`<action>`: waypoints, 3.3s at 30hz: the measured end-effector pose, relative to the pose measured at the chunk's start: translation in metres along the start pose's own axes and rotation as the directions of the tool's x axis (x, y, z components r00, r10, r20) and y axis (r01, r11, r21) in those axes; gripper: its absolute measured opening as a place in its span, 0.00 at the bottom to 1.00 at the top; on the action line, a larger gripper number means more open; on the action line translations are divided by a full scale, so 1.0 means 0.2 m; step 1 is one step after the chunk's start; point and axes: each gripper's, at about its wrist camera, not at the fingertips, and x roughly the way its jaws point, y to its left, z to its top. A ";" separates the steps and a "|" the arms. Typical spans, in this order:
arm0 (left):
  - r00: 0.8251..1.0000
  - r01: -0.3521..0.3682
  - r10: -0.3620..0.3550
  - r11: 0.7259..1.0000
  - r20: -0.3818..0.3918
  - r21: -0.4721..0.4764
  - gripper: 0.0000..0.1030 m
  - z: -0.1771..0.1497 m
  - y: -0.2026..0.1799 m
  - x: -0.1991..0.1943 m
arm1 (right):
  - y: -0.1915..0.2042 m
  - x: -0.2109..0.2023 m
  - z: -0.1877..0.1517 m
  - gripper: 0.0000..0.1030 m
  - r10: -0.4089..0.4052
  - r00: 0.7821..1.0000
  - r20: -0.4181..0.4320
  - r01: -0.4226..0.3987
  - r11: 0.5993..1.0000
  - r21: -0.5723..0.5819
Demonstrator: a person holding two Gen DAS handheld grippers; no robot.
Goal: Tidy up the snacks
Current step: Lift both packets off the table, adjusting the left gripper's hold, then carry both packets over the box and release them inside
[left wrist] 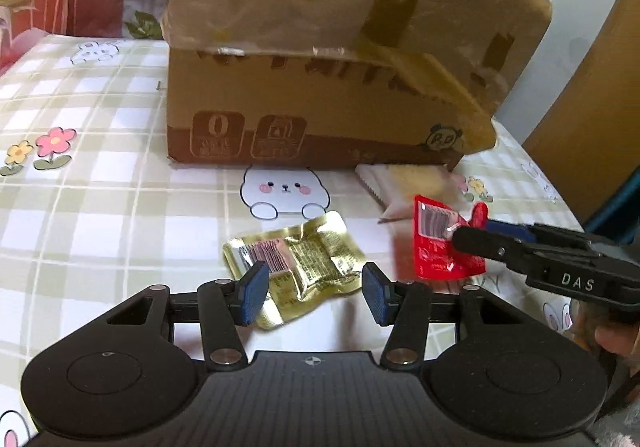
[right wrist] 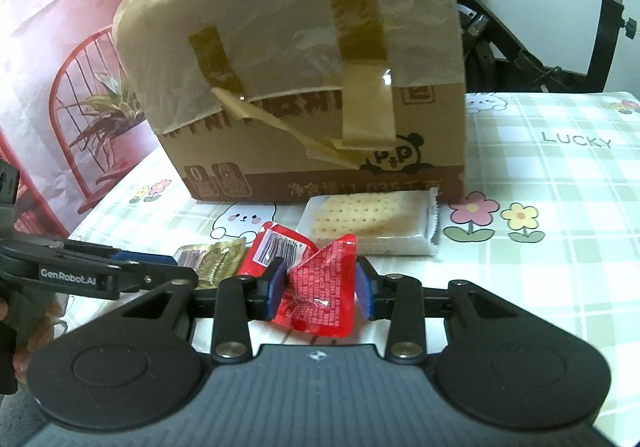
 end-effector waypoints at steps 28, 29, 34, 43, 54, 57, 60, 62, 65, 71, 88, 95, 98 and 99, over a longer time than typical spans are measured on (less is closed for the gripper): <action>0.999 -0.036 0.034 0.985 0.010 0.172 0.53 0.13 -0.07 0.14 | -0.08 -0.12 -0.07 0.38 -0.005 1.000 0.016 0.004 0.999 0.046; 1.000 -0.029 0.030 0.990 -0.004 0.136 0.53 0.14 -0.04 0.16 | -0.08 -0.12 -0.07 0.38 -0.009 1.000 0.015 0.009 0.999 0.046; 0.999 0.022 -0.017 0.993 -0.045 0.118 0.53 0.10 0.00 0.16 | -0.10 -0.13 -0.07 0.38 -0.025 0.999 0.022 0.024 0.998 0.060; 0.999 -0.021 0.024 0.990 -0.021 0.138 0.56 -0.05 -0.04 0.06 | -0.07 -0.11 -0.08 0.38 0.005 1.000 0.014 -0.006 0.999 0.047; 0.982 -0.185 0.186 0.978 -0.005 0.101 0.66 -0.01 -0.19 0.15 | -0.11 -0.13 -0.10 0.38 -0.001 1.000 0.028 -0.001 0.998 0.063; 0.973 -0.232 0.229 0.957 0.040 0.173 0.62 -0.06 -0.26 0.17 | -0.13 -0.14 -0.10 0.38 -0.001 1.000 0.031 -0.001 0.998 0.066; 0.974 -0.224 0.217 0.963 0.059 0.148 0.52 -0.08 -0.25 0.15 | -0.14 -0.14 -0.11 0.38 -0.003 0.999 0.032 0.001 0.997 0.075; 0.980 -0.195 0.187 0.972 0.066 0.134 0.47 -0.08 -0.24 0.13 | -0.15 -0.15 -0.12 0.38 -0.006 0.999 0.032 0.003 0.997 0.079; 0.982 -0.185 0.177 0.973 0.066 0.138 0.46 -0.08 -0.25 0.12 | -0.16 -0.15 -0.12 0.38 -0.006 0.999 0.037 0.003 0.997 0.082; 0.977 -0.198 0.184 0.972 0.109 0.130 0.46 -0.05 -0.29 0.06 | -0.15 -0.16 -0.10 0.38 0.002 0.999 0.053 -0.005 0.998 0.064; 0.918 -0.235 0.162 0.957 0.362 0.168 0.46 0.17 -0.49 -0.40 | -0.05 -0.42 0.16 0.38 0.002 0.979 0.206 0.007 0.999 -0.046; 0.875 -0.262 0.151 0.947 0.460 0.187 0.46 0.29 -0.56 -0.56 | 0.03 -0.51 0.31 0.38 0.028 0.964 0.266 -0.002 0.995 -0.097; 0.857 -0.272 0.148 0.943 0.494 0.189 0.47 0.33 -0.59 -0.62 | 0.06 -0.55 0.38 0.38 0.040 0.957 0.288 -0.005 0.993 -0.120; 0.851 -0.275 0.147 0.943 0.504 0.188 0.47 0.34 -0.59 -0.64 | 0.07 -0.55 0.41 0.38 0.043 0.955 0.294 -0.005 0.992 -0.128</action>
